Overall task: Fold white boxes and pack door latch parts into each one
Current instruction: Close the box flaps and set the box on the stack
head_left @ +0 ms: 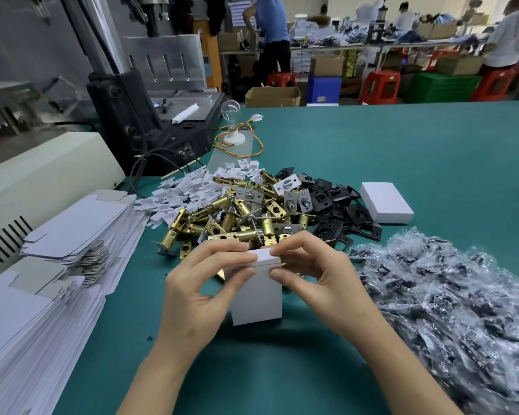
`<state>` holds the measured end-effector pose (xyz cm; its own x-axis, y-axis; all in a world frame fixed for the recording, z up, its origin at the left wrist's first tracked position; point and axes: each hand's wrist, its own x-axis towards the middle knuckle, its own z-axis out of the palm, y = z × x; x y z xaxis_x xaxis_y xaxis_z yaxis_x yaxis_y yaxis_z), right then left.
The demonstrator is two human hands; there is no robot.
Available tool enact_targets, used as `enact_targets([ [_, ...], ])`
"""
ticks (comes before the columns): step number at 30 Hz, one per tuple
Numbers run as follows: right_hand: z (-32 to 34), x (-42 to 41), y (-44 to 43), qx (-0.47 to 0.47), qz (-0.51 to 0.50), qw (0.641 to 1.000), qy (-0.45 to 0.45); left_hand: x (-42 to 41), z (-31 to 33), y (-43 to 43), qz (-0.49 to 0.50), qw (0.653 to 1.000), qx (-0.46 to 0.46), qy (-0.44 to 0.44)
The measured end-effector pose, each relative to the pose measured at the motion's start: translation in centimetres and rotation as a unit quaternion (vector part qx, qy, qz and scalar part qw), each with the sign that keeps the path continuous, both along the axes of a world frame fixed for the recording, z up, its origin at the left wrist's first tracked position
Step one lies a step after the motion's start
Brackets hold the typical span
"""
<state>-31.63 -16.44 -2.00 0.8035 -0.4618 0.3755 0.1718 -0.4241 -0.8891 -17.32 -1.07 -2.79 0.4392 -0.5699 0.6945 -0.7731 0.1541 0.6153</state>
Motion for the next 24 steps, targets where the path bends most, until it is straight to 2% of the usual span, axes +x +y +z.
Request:
enact_targets([
  [15,-0.5,0.1,0.5,-0.073,-0.041,0.996,0.014,-0.1,-0.8,0.2,-0.018,1.000,-0.001,0.013],
  [18,-0.5,0.1,0.6,-0.076,-0.047,0.996,0.022,-0.2,-1.0,0.4,-0.017,0.999,-0.001,0.046],
  [20,-0.7,0.0,0.5,-0.066,-0.050,0.997,0.010,-0.1,-1.1,0.6,-0.015,0.995,0.017,0.101],
  [22,-0.7,0.0,0.3,-0.055,-0.061,0.997,-0.006,0.0,-1.2,0.8,-0.024,0.984,0.065,0.162],
  [24,-0.8,0.1,0.3,-0.049,-0.079,0.996,-0.009,0.2,-1.4,0.8,-0.041,0.975,0.113,0.186],
])
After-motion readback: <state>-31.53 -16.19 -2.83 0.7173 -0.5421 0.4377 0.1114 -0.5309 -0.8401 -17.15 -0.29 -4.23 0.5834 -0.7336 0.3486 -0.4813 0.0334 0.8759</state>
